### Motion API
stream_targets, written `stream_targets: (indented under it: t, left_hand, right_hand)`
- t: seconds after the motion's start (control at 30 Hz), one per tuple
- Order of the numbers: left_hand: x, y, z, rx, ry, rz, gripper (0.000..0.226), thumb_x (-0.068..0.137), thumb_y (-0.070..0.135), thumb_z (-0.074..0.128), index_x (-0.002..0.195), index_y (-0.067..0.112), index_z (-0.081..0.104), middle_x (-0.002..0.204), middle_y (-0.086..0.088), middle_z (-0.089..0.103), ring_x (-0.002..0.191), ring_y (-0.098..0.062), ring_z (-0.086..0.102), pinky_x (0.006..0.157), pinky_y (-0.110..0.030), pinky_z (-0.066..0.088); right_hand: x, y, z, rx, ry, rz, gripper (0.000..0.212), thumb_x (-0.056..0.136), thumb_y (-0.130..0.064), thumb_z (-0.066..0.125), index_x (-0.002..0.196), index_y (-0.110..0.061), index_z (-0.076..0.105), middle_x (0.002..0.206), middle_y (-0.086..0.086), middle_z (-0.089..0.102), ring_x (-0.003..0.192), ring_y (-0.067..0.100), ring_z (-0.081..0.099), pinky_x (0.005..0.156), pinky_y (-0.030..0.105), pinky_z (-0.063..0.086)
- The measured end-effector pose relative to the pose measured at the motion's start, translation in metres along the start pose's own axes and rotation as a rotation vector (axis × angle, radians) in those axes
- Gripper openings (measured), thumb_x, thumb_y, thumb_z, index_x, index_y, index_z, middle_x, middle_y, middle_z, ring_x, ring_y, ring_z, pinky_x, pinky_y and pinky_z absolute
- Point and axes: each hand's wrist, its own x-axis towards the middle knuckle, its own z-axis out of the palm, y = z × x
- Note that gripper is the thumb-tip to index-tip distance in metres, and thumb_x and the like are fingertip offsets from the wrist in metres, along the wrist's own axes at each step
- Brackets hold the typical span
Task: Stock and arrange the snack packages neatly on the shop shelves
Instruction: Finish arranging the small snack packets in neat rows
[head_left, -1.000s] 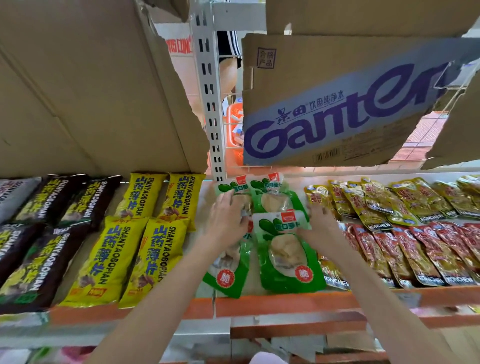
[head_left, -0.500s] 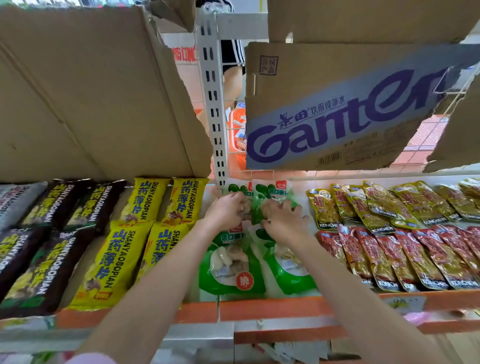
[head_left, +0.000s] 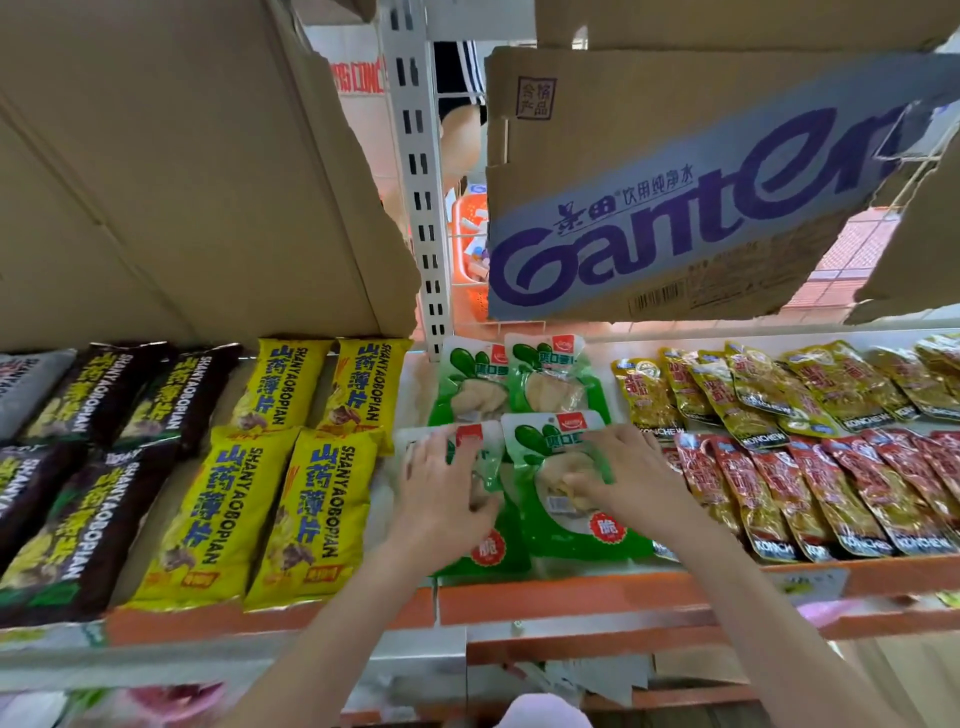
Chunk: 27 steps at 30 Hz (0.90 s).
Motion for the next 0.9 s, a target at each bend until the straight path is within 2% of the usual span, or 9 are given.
stream_targets:
  t: [0.07,0.1,0.17,0.27,0.4,0.5,0.57,0.73,0.9]
  left_hand:
    - [-0.015,-0.005,0.008,0.106,-0.121,0.047,0.064,0.086,0.048,0.049,0.143,0.032,0.024,0.153,0.002,0.013,0.141,-0.021,0.005,0.115,-0.050,0.006]
    - [-0.018,-0.008,0.011,0.116,-0.149,0.060,0.066,0.088,0.049,0.046,0.145,0.034,0.018,0.155,0.004,0.008,0.142,-0.019,-0.001,0.116,-0.050,0.002]
    - [-0.016,-0.014,0.012,0.088,-0.158,0.082,0.067,0.090,0.051,0.045,0.147,0.035,0.014,0.156,0.007,0.005,0.143,-0.018,-0.004,0.116,-0.046,-0.001]
    - [-0.015,-0.016,0.011,-0.018,-0.126,0.103,0.076,0.086,0.051,0.055,0.147,0.027,0.017,0.154,0.006,0.012,0.143,-0.018,0.004,0.116,-0.042,0.005]
    - [-0.019,-0.012,0.012,-0.195,-0.006,0.047,0.086,0.078,0.046,0.068,0.145,0.015,0.024,0.150,0.000,0.024,0.139,-0.017,0.017,0.115,-0.036,0.014]
    - [-0.018,-0.009,0.009,-0.294,0.011,0.024,0.089,0.074,0.037,0.075,0.144,0.011,0.026,0.148,-0.003,0.028,0.137,-0.018,0.021,0.115,-0.032,0.017]
    - [-0.017,-0.008,0.009,-0.315,-0.005,0.026,0.086,0.074,0.034,0.076,0.142,0.011,0.028,0.147,-0.003,0.027,0.137,-0.018,0.021,0.114,-0.030,0.017]
    - [-0.019,-0.010,0.012,-0.293,-0.044,0.082,0.063,0.079,0.031,0.069,0.132,0.015,0.039,0.148,-0.001,0.023,0.139,-0.018,0.015,0.116,-0.041,0.016]
    - [-0.017,-0.012,0.009,-0.272,0.024,0.128,0.053,0.078,0.022,0.065,0.127,0.012,0.047,0.142,-0.006,0.035,0.135,-0.023,0.024,0.114,-0.043,0.018]
  right_hand:
    - [-0.014,-0.003,0.012,-0.048,-0.091,-0.049,0.070,0.081,-0.056,0.057,0.141,-0.034,0.028,0.149,-0.003,0.019,0.136,0.024,0.013,0.110,0.042,0.022]
    - [-0.019,-0.005,0.017,-0.067,-0.102,-0.059,0.075,0.079,-0.058,0.058,0.142,-0.037,0.022,0.151,-0.007,0.012,0.139,0.024,0.006,0.112,0.044,0.018]
    - [-0.024,-0.008,0.024,-0.072,-0.062,-0.070,0.080,0.076,-0.059,0.061,0.142,-0.038,0.021,0.150,-0.007,0.012,0.138,0.024,0.004,0.113,0.044,0.018]
    - [-0.026,-0.010,0.026,-0.057,-0.008,-0.083,0.079,0.074,-0.054,0.067,0.139,-0.034,0.028,0.144,-0.003,0.021,0.134,0.023,0.011,0.111,0.039,0.024]
    - [-0.027,-0.014,0.026,-0.044,-0.001,-0.072,0.077,0.074,-0.050,0.069,0.138,-0.033,0.029,0.141,-0.002,0.022,0.133,0.023,0.011,0.110,0.039,0.028]
    - [-0.029,-0.016,0.027,-0.053,0.010,-0.055,0.077,0.075,-0.049,0.068,0.138,-0.032,0.027,0.141,-0.002,0.021,0.134,0.022,0.010,0.108,0.039,0.032]
    - [-0.029,-0.017,0.029,-0.055,0.020,-0.047,0.077,0.076,-0.049,0.067,0.139,-0.032,0.026,0.141,-0.003,0.020,0.135,0.022,0.010,0.107,0.039,0.032]
    - [-0.033,-0.018,0.038,-0.100,0.046,-0.028,0.078,0.079,-0.056,0.060,0.142,-0.033,0.020,0.145,-0.004,0.017,0.136,0.021,0.010,0.103,0.040,0.038]
    - [-0.035,-0.016,0.041,-0.124,0.051,-0.040,0.077,0.081,-0.060,0.053,0.143,-0.037,0.015,0.151,-0.008,0.012,0.140,0.020,0.013,0.107,0.042,0.032]
